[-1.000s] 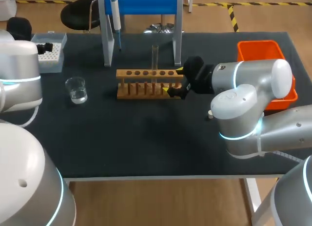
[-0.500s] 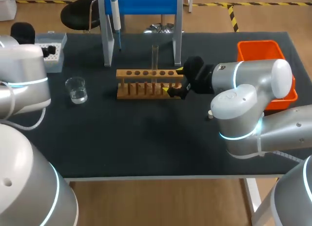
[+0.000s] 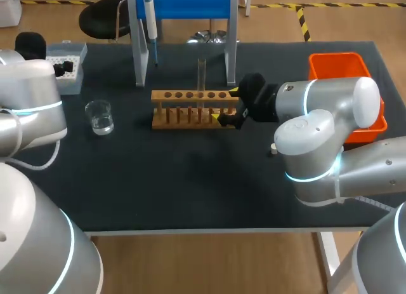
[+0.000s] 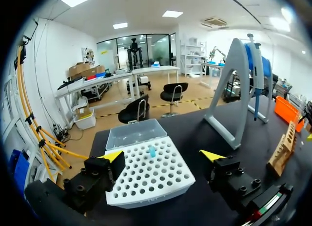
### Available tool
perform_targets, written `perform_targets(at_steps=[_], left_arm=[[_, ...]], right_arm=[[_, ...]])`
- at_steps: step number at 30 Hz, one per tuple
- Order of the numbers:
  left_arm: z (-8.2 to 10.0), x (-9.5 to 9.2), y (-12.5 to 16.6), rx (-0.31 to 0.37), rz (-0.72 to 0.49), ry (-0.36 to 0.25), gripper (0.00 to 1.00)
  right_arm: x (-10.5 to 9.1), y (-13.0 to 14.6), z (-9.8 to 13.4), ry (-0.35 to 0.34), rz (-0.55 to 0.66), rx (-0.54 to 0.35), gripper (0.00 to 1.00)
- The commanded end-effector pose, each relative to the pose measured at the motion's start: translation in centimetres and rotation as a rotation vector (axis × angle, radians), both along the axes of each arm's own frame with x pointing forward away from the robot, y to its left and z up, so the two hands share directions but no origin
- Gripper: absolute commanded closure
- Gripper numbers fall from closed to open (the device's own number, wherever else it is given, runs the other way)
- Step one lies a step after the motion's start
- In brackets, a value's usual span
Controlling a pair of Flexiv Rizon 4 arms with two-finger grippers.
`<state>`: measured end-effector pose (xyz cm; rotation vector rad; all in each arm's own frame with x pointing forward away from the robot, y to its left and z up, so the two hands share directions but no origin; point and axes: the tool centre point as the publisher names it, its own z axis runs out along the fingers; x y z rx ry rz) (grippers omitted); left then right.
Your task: Invert the test tube, pick up the pipette, mount the tip to pipette, aspirate from beaker and dispense into the tube, eject the tip, return the pipette, and cap with the stopper.
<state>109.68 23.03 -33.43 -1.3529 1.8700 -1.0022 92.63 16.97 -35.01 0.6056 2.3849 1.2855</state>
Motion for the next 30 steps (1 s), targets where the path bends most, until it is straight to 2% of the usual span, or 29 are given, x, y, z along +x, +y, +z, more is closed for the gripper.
perform_targets(at_steps=[1,2,6,11,16,18,20,26,30], left_arm=[[-0.3,0.6,-0.1,-0.006,0.003,-0.006,0.1],[-0.3,0.7,-0.1,-0.008,0.006,-0.006,0.17],[-0.4,1.0,-0.1,-0.02,0.021,-0.009,0.18],[-0.6,1.3,-0.2,-0.034,0.039,-0.017,0.24],[-0.9,1.7,-0.3,-0.045,0.048,-0.02,0.35],[-1.0,1.8,-0.3,-0.049,0.052,-0.02,0.36],[-1.2,2.0,-0.4,-0.053,0.051,-0.021,0.42],[-1.5,2.3,-0.4,-0.057,0.056,-0.021,0.44],[-1.7,2.5,-0.4,-0.059,0.063,-0.023,0.5]], right_arm=[[0.0,0.0,0.2,0.005,0.001,-0.005,0.0],[0.0,0.0,0.2,0.005,0.001,-0.005,0.0],[0.0,0.0,0.2,0.005,0.001,-0.005,0.0],[0.0,0.0,0.2,0.005,0.001,-0.005,0.0],[0.0,0.0,0.2,0.005,0.001,-0.005,0.0],[0.0,0.0,0.2,0.005,0.001,-0.005,0.0],[0.0,0.0,0.2,0.005,0.001,-0.005,0.0],[0.0,0.0,0.2,0.005,0.001,-0.005,0.0],[0.0,0.0,0.2,0.005,0.001,-0.005,0.0]])
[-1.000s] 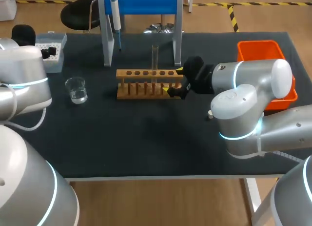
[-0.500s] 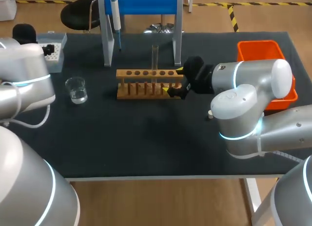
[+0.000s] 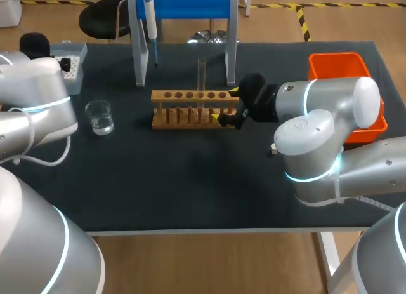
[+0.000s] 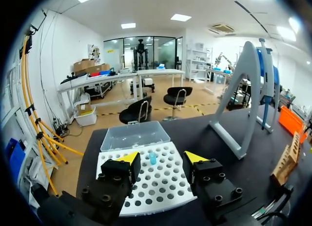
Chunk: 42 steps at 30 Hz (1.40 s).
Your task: Invert the test tube, pick up the pipette, mount the tip to pipette, aspirate from beaker and dispense into the tube, eject the tip, return the pipette, and cap with the stopper.
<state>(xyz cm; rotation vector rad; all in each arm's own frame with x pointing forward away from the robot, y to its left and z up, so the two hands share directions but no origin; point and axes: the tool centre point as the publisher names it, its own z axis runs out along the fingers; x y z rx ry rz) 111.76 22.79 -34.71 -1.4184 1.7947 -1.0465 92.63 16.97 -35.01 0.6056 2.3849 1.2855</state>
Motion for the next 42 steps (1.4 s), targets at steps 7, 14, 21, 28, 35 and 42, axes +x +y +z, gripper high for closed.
perform_targets(at_steps=[7,14,21,28,35,42], left_arm=[[-0.6,0.8,-0.1,0.0,0.01,-0.014,0.52],[-0.9,1.0,0.1,0.0,0.013,-0.013,0.52],[-0.9,1.3,0.3,0.001,0.011,-0.016,0.52],[-1.1,1.7,0.5,-0.002,0.01,-0.017,0.52],[-1.4,2.0,0.6,-0.006,0.006,-0.016,0.51],[-1.5,2.1,0.8,-0.009,0.006,-0.019,0.51]], right_arm=[[0.0,0.0,0.2,0.005,0.001,-0.005,0.0],[0.0,0.0,0.2,0.005,0.001,-0.005,0.0],[0.0,0.0,0.2,0.005,0.001,-0.005,0.0],[0.0,0.0,0.2,0.005,0.001,-0.005,0.0],[0.0,0.0,0.2,0.005,0.001,-0.005,0.0],[0.0,0.0,0.2,0.005,0.001,-0.005,0.0]])
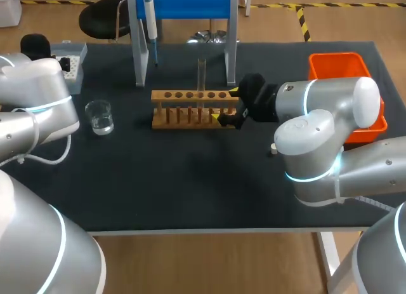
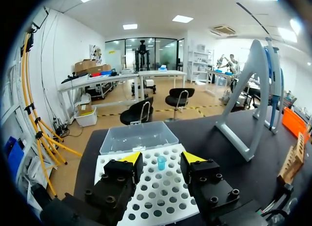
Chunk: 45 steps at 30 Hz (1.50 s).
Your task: Invert the test tube, pick up the pipette, mount the tip to pipette, aspirate from beaker and dispense into the tube, eject the tip, return the pipette, and cap with the stopper.
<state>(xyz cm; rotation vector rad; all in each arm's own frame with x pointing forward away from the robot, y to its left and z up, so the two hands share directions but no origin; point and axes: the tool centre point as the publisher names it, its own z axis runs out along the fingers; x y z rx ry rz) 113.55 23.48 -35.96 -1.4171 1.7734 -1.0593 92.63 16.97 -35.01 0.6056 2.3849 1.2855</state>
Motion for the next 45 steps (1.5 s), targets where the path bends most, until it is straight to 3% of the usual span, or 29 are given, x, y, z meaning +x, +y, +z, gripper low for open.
perform_targets(at_steps=[1,23,26,45], left_arm=[[-0.25,0.38,0.13,-0.001,-0.004,-0.004,0.51],[-0.32,1.11,-0.04,0.007,-0.026,-0.006,0.59],[-0.37,1.23,-0.05,0.007,-0.026,-0.004,0.68],[-0.75,1.15,-0.04,0.004,-0.025,0.006,0.7]], right_arm=[[-0.01,-0.03,0.21,0.005,0.001,-0.005,0.0],[-0.01,-0.03,0.21,0.005,0.001,-0.005,0.0],[-0.01,-0.03,0.21,0.005,0.001,-0.005,0.0],[-0.01,-0.03,0.21,0.005,0.001,-0.005,0.0]])
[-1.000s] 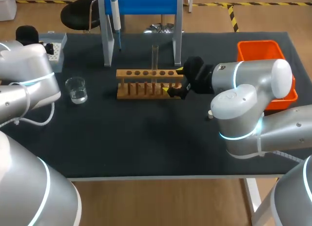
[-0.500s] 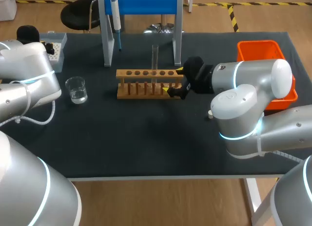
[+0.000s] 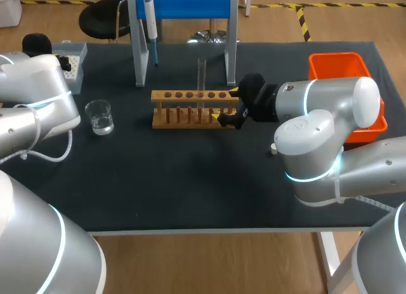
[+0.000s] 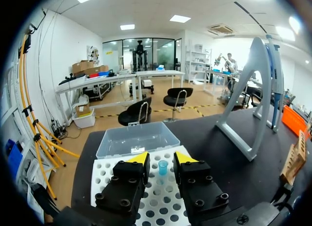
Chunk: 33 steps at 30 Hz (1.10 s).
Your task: Invert the test tube, pick up the pipette, mount the tip to pipette, aspirate from beaker and dispense into the tube, eject the tip, return the pipette, and cap with the stopper.
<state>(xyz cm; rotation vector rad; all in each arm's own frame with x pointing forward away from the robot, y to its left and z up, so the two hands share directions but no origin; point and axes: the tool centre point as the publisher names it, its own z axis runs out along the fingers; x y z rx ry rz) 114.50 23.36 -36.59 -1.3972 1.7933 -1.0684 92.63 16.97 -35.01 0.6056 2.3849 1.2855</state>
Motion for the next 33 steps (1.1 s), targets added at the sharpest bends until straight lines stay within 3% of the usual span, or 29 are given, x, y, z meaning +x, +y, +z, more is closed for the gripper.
perform_targets(at_steps=[1,9,22,33], left_arm=[[-0.13,0.19,0.07,0.0,-0.003,0.008,0.7],[-0.19,0.14,0.1,-0.003,0.0,0.01,0.74],[-0.23,0.13,0.14,-0.002,-0.002,0.008,1.0],[0.23,0.13,-0.05,0.0,-0.003,-0.006,1.0]], right_arm=[[-0.01,-0.03,0.21,0.005,0.001,-0.005,0.0],[-0.01,-0.03,0.21,0.005,0.001,-0.005,0.0],[-0.01,-0.03,0.21,0.005,0.001,-0.005,0.0],[-0.01,-0.03,0.21,0.005,0.001,-0.005,0.0]])
